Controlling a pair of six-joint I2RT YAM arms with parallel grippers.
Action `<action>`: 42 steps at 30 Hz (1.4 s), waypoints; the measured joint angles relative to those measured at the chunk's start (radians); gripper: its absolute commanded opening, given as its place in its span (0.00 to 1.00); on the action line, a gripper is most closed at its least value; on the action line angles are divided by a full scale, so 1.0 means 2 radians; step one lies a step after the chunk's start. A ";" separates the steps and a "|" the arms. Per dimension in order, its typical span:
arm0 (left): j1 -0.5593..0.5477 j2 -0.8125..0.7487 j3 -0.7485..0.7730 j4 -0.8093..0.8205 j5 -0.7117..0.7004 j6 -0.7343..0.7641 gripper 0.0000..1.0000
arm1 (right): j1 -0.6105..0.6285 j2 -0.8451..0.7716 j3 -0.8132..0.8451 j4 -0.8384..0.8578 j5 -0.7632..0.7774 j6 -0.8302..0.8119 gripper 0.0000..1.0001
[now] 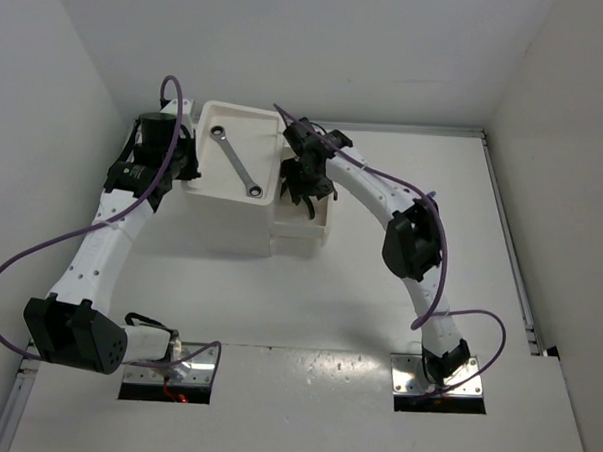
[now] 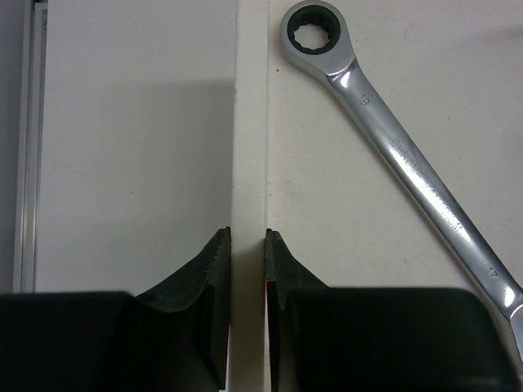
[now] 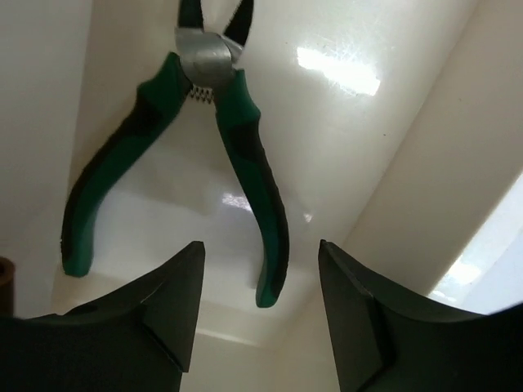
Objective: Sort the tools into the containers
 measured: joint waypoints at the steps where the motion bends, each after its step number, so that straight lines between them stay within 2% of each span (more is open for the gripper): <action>1: 0.000 0.000 0.000 0.000 0.000 0.000 0.00 | -0.002 0.000 0.001 -0.001 -0.005 0.001 0.59; 5: 0.000 0.000 0.000 0.000 0.000 0.000 0.00 | -0.017 -0.011 0.002 0.010 -0.034 0.000 0.52; 7: 0.000 0.000 -0.001 0.001 0.000 0.000 0.00 | -0.026 -0.031 -0.002 0.022 -0.050 -0.004 0.52; 9: 0.000 0.000 -0.001 0.002 0.002 0.000 0.00 | -0.040 -0.069 -0.015 0.039 -0.070 -0.019 0.60; 10: 0.000 0.000 -0.001 0.002 0.002 0.000 0.00 | -0.050 -0.100 -0.032 0.057 -0.083 -0.033 0.68; 11: 0.000 0.000 -0.001 0.002 0.002 0.001 0.00 | -0.057 -0.124 -0.044 0.068 -0.093 -0.042 0.70; 16: 0.003 0.000 -0.001 0.002 0.006 0.001 0.00 | -0.109 -0.274 -0.130 0.139 -0.155 -0.098 0.73; 18: 0.003 0.001 -0.001 0.002 0.006 0.001 0.00 | -0.138 -0.290 -0.131 0.146 -0.188 -0.108 0.74; 22: 0.003 0.001 -0.001 0.002 0.007 0.003 0.00 | -0.220 -0.241 -0.138 0.146 -0.319 -0.115 0.77; 25: 0.003 0.001 -0.001 0.002 0.008 0.006 0.00 | -0.272 -0.176 -0.190 0.156 -0.407 -0.093 0.79; 28: 0.004 0.001 0.000 0.002 0.014 0.010 0.00 | -0.311 -0.113 -0.242 0.159 -0.499 -0.065 0.81; 31: 0.008 0.002 0.000 0.001 0.025 0.014 0.00 | -0.330 -0.074 -0.250 0.147 -0.597 -0.078 0.83; 34: 0.010 0.002 0.000 0.001 0.034 0.020 0.00 | -0.335 -0.056 -0.205 0.074 -0.655 -0.174 0.84; 38: 0.011 0.006 0.003 0.000 0.041 0.023 0.00 | -0.330 -0.029 -0.074 -0.053 -0.666 -0.386 0.84; 40: 0.012 0.008 0.006 -0.001 0.043 0.025 0.00 | -0.324 -0.039 -0.076 -0.080 -0.658 -0.488 0.84; 42: 0.014 0.011 0.009 -0.002 0.046 0.027 0.00 | -0.316 -0.060 -0.128 -0.075 -0.640 -0.553 0.84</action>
